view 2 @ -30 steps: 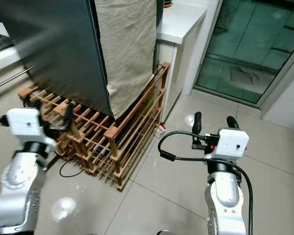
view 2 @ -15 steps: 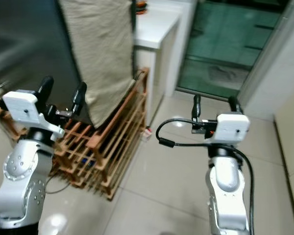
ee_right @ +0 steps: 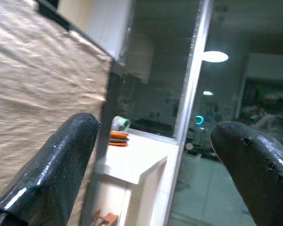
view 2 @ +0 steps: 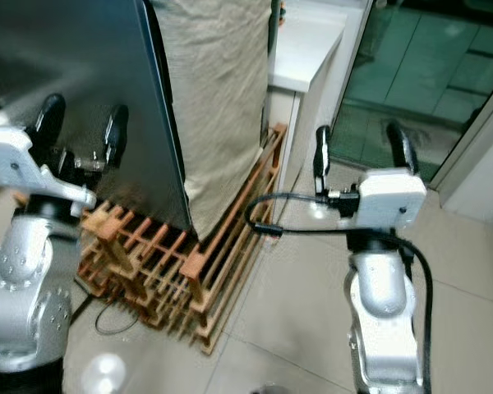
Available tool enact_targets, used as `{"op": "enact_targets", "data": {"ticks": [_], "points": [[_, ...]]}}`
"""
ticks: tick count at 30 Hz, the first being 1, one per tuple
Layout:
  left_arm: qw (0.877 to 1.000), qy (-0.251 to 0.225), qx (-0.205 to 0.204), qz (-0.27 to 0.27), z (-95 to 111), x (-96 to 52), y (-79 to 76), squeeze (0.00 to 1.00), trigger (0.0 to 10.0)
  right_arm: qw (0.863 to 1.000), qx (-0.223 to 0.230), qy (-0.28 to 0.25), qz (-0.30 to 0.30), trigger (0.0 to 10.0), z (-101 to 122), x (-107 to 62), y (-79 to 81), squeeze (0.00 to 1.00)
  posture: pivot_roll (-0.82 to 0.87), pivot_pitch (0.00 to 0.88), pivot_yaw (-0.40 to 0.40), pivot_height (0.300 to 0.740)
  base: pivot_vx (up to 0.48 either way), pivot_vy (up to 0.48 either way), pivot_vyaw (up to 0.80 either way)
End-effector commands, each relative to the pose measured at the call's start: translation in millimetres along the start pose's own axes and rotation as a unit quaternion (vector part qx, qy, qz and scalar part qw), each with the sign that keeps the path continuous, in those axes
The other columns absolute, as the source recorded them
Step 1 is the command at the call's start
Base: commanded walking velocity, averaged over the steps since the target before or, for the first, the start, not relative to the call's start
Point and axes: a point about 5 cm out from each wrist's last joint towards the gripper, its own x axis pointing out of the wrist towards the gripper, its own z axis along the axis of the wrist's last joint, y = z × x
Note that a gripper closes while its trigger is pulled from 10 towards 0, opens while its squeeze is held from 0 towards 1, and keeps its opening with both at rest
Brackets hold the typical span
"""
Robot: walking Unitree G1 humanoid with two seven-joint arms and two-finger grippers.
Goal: Restocking fridge
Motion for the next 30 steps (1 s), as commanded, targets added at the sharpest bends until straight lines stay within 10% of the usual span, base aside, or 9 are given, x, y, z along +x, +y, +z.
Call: {"op": "enact_targets", "data": {"ticks": [1, 22, 30], "points": [[0.999, 0.016, 0.003, 0.033, -3, -0.2, 11.1, 0.00, 10.0, 1.000, 0.012, 0.002, 0.010, 10.0, 0, 1.0, 2.6, 0.00, -0.09, 0.000, -0.005, 0.740, 0.000, 0.000, 0.00], [0.973, 0.150, -0.097, -0.144, -41, 39.5, -40.1, 0.00, 10.0, 0.989, 0.066, 0.128, -0.014, 10.0, -44, -10.2, -2.2, 0.00, -0.13, 0.000, 0.007, 0.740, 0.000, 0.000, 0.00], [0.943, 0.191, -0.131, -0.241, -36, 22.7, -59.7, 0.00, 10.0, 0.985, 0.068, 0.160, -0.017, 10.0, -55, -17.9, -5.9, 0.00, -0.13, 0.000, 0.010, 0.740, 0.000, 0.000, 0.00]]}}
